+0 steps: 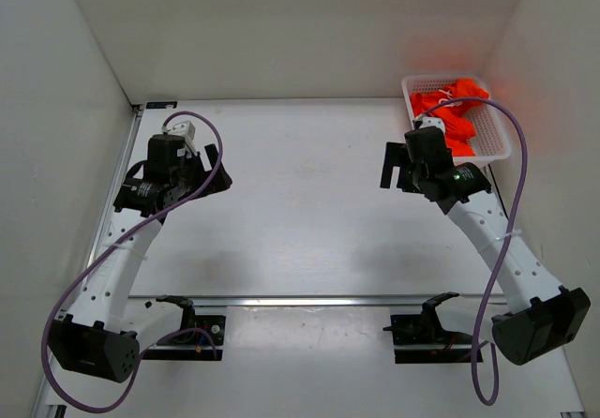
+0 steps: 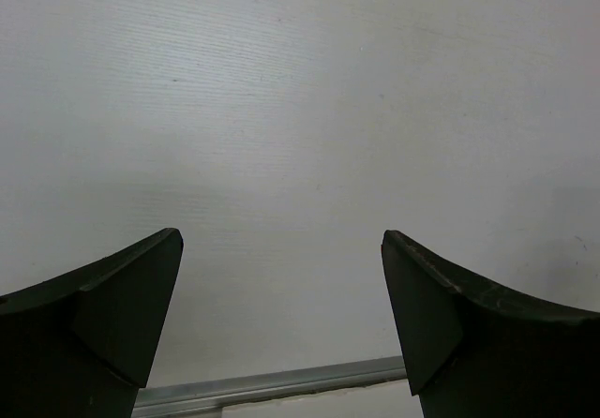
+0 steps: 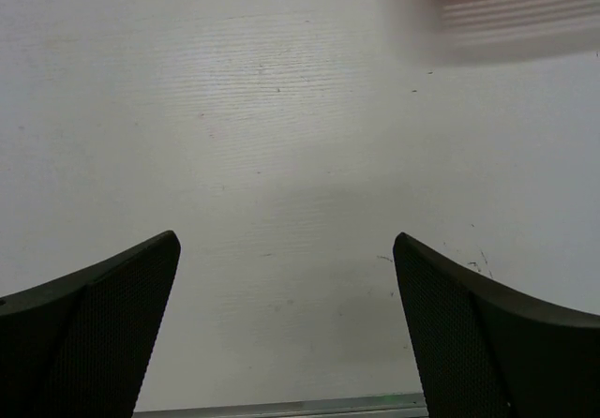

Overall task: Fold and stack the shorts
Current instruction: Grab the shorts from the pile

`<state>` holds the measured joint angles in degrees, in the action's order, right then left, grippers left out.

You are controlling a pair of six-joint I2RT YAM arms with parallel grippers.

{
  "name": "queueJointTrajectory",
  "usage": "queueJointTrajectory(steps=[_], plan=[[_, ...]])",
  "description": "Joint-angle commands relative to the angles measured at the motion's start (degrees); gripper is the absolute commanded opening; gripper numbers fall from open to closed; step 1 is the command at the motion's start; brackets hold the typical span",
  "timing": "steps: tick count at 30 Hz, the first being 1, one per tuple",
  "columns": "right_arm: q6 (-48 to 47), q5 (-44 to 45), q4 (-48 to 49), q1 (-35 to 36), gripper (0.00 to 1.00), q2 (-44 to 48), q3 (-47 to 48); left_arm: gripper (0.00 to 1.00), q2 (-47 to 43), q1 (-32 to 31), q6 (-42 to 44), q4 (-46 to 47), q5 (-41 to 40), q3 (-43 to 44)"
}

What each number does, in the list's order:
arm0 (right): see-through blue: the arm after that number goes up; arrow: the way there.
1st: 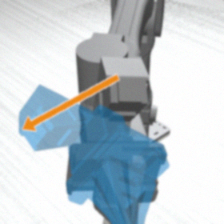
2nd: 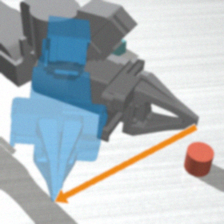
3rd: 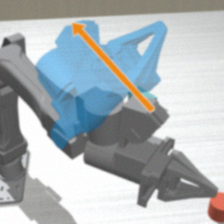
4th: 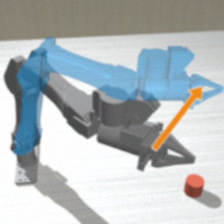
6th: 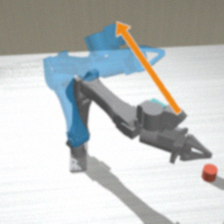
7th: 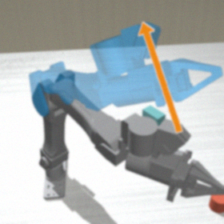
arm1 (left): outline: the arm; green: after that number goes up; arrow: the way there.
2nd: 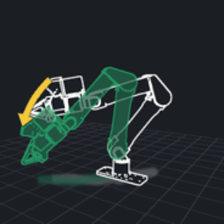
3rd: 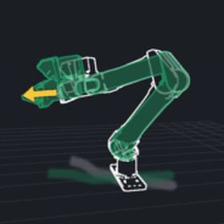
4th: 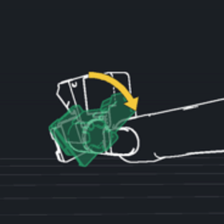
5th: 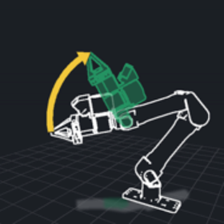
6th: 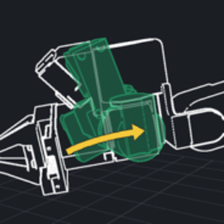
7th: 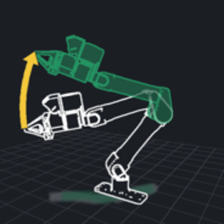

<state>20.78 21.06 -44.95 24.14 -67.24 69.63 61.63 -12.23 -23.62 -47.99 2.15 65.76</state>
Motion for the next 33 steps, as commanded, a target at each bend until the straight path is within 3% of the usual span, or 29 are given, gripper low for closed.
queueJointTrajectory(steps=[1, 7, 11, 12, 17, 22, 27, 33], plan=[[0.05, 2.39, -0.05, 0.20, 0.99, 0.01, 0.95, 1.00, -0.37, -0.34, -0.55, 0.09, 1.10, 1.66], [1.20, 5.04, -1.37, -0.50, 0.99, -0.60, 2.17, 1.00, -1.51, -0.34, -0.55, -0.44, 1.10, 1.66], [-0.82, 4.88, -1.37, -5.67, 0.99, -6.56, 7.61, 1.00, -1.51, -0.34, -0.55, -0.44, 3.29, 2.88], [-0.82, 3.56, -1.89, -9.34, 0.89, -8.24, 9.54, 1.00, -2.12, -0.34, -0.55, -0.44, 3.30, 2.89], [-0.91, -5.05, -4.18, -19.82, 0.70, -21.31, 25.28, 1.00, -2.12, -0.34, -0.55, -0.44, 2.77, 2.89], [0.14, -8.04, -5.32, -25.98, 0.72, -32.76, 36.61, 1.00, -1.07, -0.34, -0.55, -0.44, 1.71, 2.89], [1.90, -9.81, -6.64, -29.93, 0.91, -46.91, 48.57, 1.00, 1.91, -0.34, -0.55, -0.44, -0.13, 3.41], [3.04, -9.19, -6.64, -32.67, 0.94, -62.20, 62.70, 1.00, 6.04, -0.34, -0.55, -0.44, -2.59, 5.35]])
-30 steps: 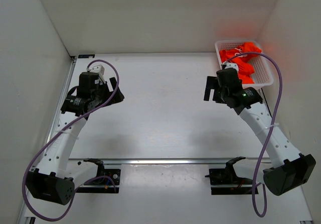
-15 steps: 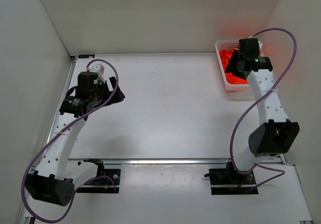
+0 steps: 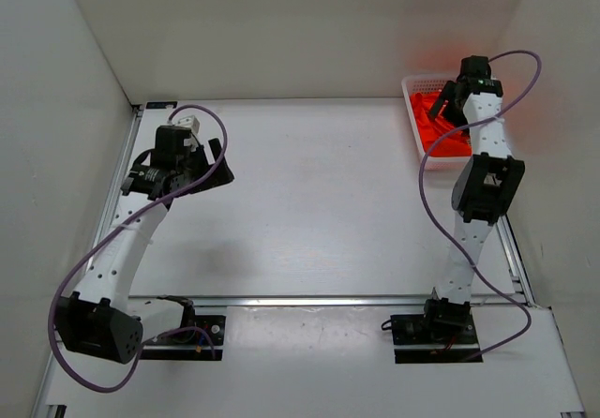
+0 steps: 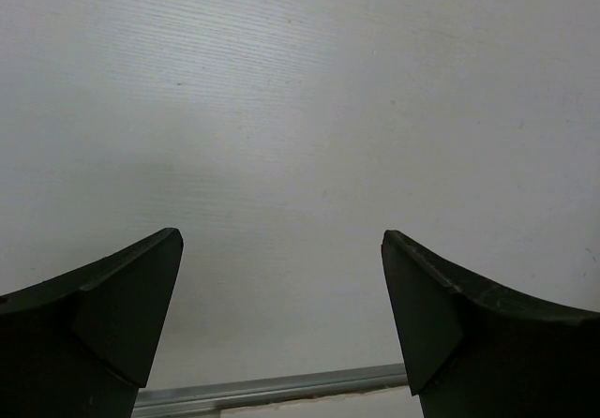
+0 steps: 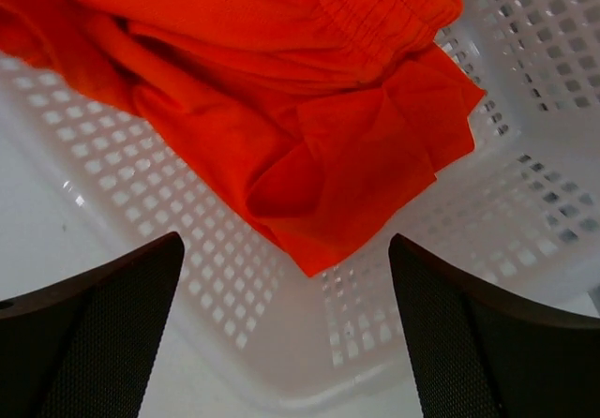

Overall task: Fold and stack the shorts
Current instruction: Grab the shorts from the pile

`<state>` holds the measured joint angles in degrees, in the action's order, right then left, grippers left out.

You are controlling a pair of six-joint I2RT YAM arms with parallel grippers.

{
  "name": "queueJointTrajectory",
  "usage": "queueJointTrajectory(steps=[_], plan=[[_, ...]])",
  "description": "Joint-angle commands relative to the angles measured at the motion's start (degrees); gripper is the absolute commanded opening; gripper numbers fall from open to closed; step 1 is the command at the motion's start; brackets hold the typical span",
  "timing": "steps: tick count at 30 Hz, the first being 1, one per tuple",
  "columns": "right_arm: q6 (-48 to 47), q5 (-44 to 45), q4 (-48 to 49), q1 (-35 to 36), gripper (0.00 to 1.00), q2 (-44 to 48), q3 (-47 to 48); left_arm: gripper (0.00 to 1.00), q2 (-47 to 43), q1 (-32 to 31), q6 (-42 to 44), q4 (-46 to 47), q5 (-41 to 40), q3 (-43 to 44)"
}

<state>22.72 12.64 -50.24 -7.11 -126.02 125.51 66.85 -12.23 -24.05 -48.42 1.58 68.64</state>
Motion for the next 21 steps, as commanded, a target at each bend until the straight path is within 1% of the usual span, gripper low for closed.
queueJointTrajectory(steps=[1, 4, 6, 8, 11, 15, 16, 18, 19, 21], plan=[[1.10, -1.56, -1.35, -2.37, 0.94, -7.10, 8.68, 1.00, 0.83, -0.34, -0.12, 0.00, -2.72, 2.98], [2.33, -1.57, -0.83, -4.48, 0.94, -13.54, 14.92, 1.00, 3.37, -0.34, -1.25, 0.00, -3.43, 4.56], [2.33, -3.06, 0.57, -5.10, 0.94, -16.87, 17.03, 1.00, 4.25, -0.34, -2.04, 0.00, -2.38, 5.45], [2.94, -3.06, 3.29, -5.62, 0.93, -18.47, 17.05, 1.00, 5.83, -0.34, -2.05, 0.00, -1.67, 7.46], [2.94, -3.06, 7.07, -5.63, 0.89, -20.93, 17.05, 1.00, 7.85, -0.34, -2.58, 0.00, -1.67, 9.22], [3.47, -3.85, 12.00, -5.63, 0.78, -22.42, 16.52, 1.00, 9.62, -0.34, -2.58, 0.00, -2.28, 10.37], [3.47, -4.55, 12.79, -5.63, 0.71, -22.43, 16.52, 1.00, 10.49, -0.34, -2.58, 0.00, -2.29, 10.37], [3.47, -6.13, 14.90, -5.63, 0.51, -22.43, 16.52, 1.00, 11.29, -0.87, -2.58, 0.00, -2.29, 10.90], [3.47, -6.84, 14.91, -5.63, 0.27, -22.43, 16.52, 1.00, 12.07, -0.87, -2.58, 0.00, -2.29, 10.90], [4.17, -7.37, 15.52, -5.63, 0.12, -20.24, 16.00, 1.00, 12.87, -1.48, -3.10, 0.00, -2.29, 11.43]])
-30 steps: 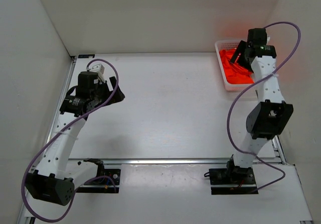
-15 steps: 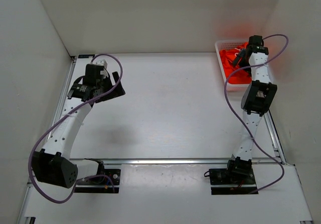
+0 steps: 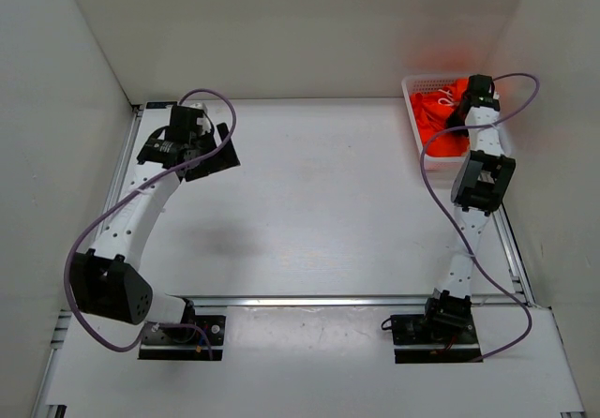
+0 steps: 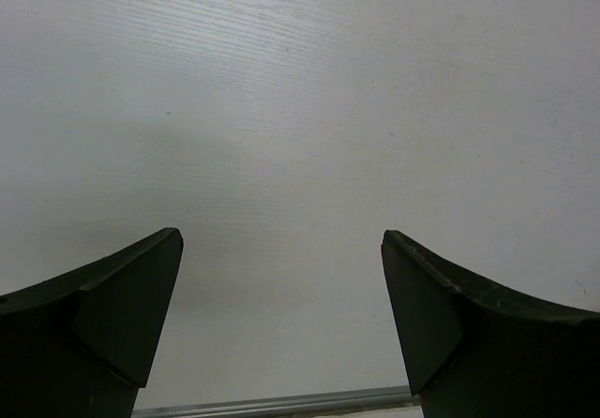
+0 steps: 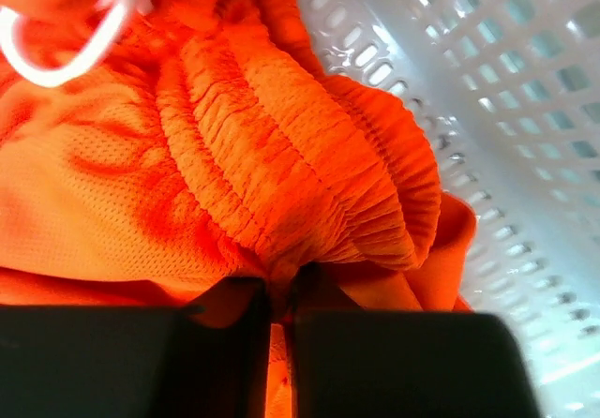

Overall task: Fold and stack the shorts
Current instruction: Grab the shorts from the pile, then move the shorts to the center of the board

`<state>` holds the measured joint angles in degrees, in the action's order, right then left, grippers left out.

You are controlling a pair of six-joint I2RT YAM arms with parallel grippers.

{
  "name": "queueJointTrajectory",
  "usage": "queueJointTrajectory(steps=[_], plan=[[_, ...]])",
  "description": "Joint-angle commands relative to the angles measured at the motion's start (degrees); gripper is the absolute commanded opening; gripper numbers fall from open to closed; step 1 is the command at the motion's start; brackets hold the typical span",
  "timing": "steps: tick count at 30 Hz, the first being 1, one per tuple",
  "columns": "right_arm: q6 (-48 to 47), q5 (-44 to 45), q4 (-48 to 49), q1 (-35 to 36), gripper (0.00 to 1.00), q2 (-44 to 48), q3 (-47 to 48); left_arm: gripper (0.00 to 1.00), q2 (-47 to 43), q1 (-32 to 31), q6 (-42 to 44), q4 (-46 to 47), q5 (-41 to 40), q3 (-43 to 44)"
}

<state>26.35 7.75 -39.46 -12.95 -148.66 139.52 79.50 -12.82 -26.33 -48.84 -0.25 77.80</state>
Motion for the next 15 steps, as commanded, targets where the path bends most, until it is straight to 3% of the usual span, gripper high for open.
queueJointTrajectory(steps=[1, 9, 15], plan=[[0.55, -2.47, 4.75, 0.21, 0.00, 3.54, 1.98, 1.00, 0.73, -1.41, -0.83, 0.41, -0.45, 2.88], [-1.29, -8.26, 5.80, 1.43, 0.00, 24.45, -5.57, 1.00, -1.11, -2.74, -4.43, -0.64, 0.34, 2.36], [-4.38, -14.86, 3.27, 7.67, 0.00, 39.05, 0.19, 1.00, -1.63, -2.74, -6.90, -7.49, -2.55, 2.97]])
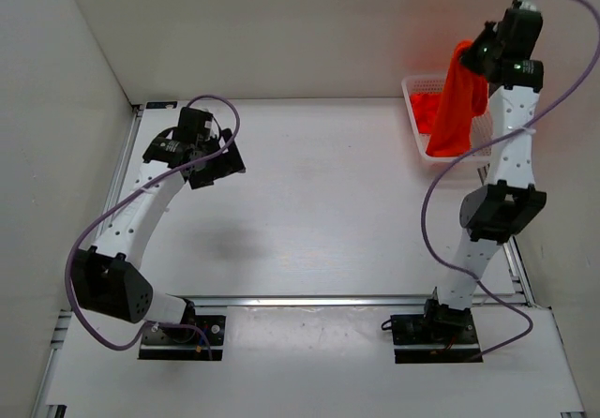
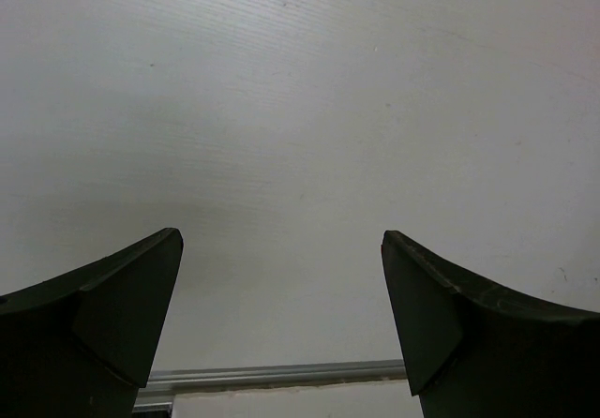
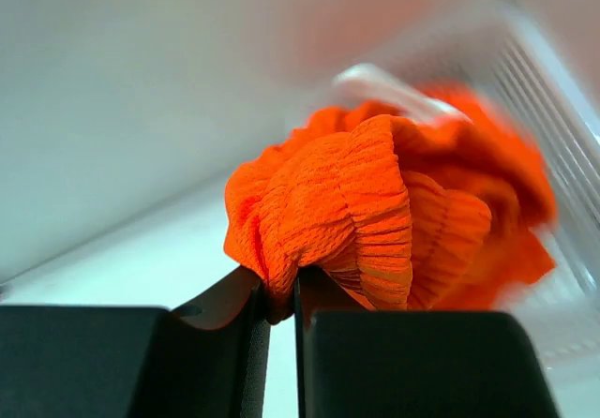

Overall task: Fold and stack the shorts
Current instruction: Move the shorts to the center of the board

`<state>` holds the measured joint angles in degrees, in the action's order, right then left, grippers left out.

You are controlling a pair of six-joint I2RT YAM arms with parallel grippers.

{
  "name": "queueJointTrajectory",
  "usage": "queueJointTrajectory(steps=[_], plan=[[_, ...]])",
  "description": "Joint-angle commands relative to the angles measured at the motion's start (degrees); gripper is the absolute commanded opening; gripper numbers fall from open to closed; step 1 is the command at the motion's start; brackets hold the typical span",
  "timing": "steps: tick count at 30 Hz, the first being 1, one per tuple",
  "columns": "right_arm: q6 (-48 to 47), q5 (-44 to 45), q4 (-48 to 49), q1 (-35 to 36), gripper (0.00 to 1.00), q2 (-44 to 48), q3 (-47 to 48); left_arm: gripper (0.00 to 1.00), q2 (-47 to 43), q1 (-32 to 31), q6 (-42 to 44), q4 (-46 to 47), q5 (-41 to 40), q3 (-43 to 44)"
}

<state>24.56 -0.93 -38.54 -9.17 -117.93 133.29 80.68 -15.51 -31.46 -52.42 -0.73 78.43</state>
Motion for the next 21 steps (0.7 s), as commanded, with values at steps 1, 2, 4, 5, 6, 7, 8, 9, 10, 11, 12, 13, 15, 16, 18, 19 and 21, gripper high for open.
queueJointTrajectory(steps=[1, 2, 4, 5, 6, 7, 8, 9, 10, 11, 12, 13, 15, 16, 18, 19, 21], plan=[[-2.58, -7.23, -0.19, 4.85, 0.00, 10.59, 8.19, 1.00, -3.68, -0.05, -1.76, -3.91, -2.08, 3.21], [-2.58, -8.72, -0.21, 6.86, 0.00, 11.92, 9.25, 1.00, -4.30, -0.05, -2.28, -3.91, -3.21, 4.09], [-2.06, -12.34, -0.22, 10.72, 0.00, 16.04, 9.26, 1.00, -6.41, -0.05, -2.90, -3.91, -3.22, 4.97], [-2.06, -12.34, -0.22, 12.32, 0.00, 17.28, 9.26, 1.00, -6.94, -0.05, -2.90, -3.91, -3.22, 6.11], [-2.06, -12.34, -0.22, 13.90, 0.00, 18.34, 9.26, 1.00, -7.47, -0.05, -2.90, -3.91, -3.74, 6.64], [-2.67, -12.34, -0.22, 17.13, 0.00, 19.83, 9.87, 1.00, -8.17, -0.05, -2.90, -3.91, -3.75, 7.17], [-2.67, -11.73, -0.22, 18.65, 0.00, 20.63, 9.88, 1.00, -8.18, -0.05, -2.21, -4.61, -3.75, 8.30], [-2.67, -11.73, -0.22, 20.05, 0.00, 21.85, 9.88, 1.00, -8.78, 0.56, -2.20, -4.62, -3.75, 9.01], [-3.19, -11.73, -0.22, 22.42, 0.00, 22.47, 9.88, 1.00, -8.79, 1.52, -1.59, -5.40, -3.75, 9.63], [-3.20, -11.21, -0.22, 23.48, 0.00, 23.09, 9.36, 1.00, -8.79, 2.23, -0.89, -5.41, -3.75, 10.85], [-3.20, -10.68, -0.22, 24.37, 0.00, 24.23, 8.39, 1.00, -9.31, 3.02, -0.88, -6.02, -3.75, 10.86], [-3.20, -10.67, -0.22, 25.94, 0.00, 24.24, 5.51, 1.00, -9.93, 3.81, -0.27, -6.02, -3.75, 11.47], [-3.20, -9.79, -0.22, 27.36, 0.00, 24.94, 1.29, 1.00, -10.54, 5.75, 0.26, -6.02, -3.75, 11.48], [-3.20, -9.18, -0.22, 28.49, 0.00, 24.94, -4.04, 1.00, -10.55, 6.27, 0.26, -6.55, -3.75, 12.00], [-3.20, -7.43, -0.22, 29.03, 0.00, 23.46, -9.34, 1.00, -11.07, 7.07, 0.79, -6.55, -3.22, 12.01], [-3.20, -6.90, -0.22, 29.03, 0.00, 22.23, -13.11, 1.00, -11.08, 7.59, 1.31, -6.55, -2.61, 12.01], [-3.20, -6.80, -1.61, 27.73, 0.22, 16.18, -14.11, 1.00, -10.46, 7.60, 2.36, -6.55, -1.91, 12.01]])
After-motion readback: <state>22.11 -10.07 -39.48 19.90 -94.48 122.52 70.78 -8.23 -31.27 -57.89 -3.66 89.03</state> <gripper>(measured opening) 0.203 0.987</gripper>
